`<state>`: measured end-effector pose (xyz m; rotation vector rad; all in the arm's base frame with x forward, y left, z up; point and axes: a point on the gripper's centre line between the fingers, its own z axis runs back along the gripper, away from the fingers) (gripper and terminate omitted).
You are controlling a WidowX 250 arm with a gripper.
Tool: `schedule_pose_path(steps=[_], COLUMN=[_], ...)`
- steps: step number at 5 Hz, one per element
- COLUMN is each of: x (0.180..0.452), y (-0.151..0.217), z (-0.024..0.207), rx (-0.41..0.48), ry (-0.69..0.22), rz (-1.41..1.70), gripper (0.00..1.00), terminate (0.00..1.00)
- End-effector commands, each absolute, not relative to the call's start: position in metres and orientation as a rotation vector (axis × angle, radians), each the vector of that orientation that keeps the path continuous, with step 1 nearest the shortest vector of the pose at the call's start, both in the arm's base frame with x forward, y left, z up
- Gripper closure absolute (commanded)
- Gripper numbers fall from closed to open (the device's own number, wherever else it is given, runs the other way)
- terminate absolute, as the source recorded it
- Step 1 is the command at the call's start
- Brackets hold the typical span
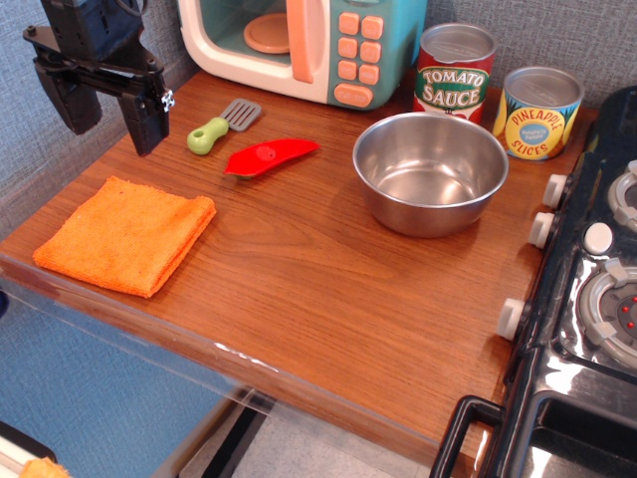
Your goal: Place the pot on top of the orange towel
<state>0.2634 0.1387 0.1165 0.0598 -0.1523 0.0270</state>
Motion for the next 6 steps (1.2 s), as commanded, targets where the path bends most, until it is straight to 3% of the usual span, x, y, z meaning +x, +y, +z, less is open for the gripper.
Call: schedule_pose_path(steps=[1, 3, 5, 6], x=[0.263, 0.314, 0.382, 0.397], y=[0.139, 0.095, 0.037, 0.029], z=[0.117, 0.109, 0.124, 0.099], rx=[0.060, 0.094, 0.010, -0.005], ry=[-0.152, -0.154, -0.213, -0.171], rz=[0.027, 0.008, 0.078, 0.159], gripper=[0.00, 0.00, 0.00, 0.00], terminate=[0.00, 0.00, 0.00, 0.00])
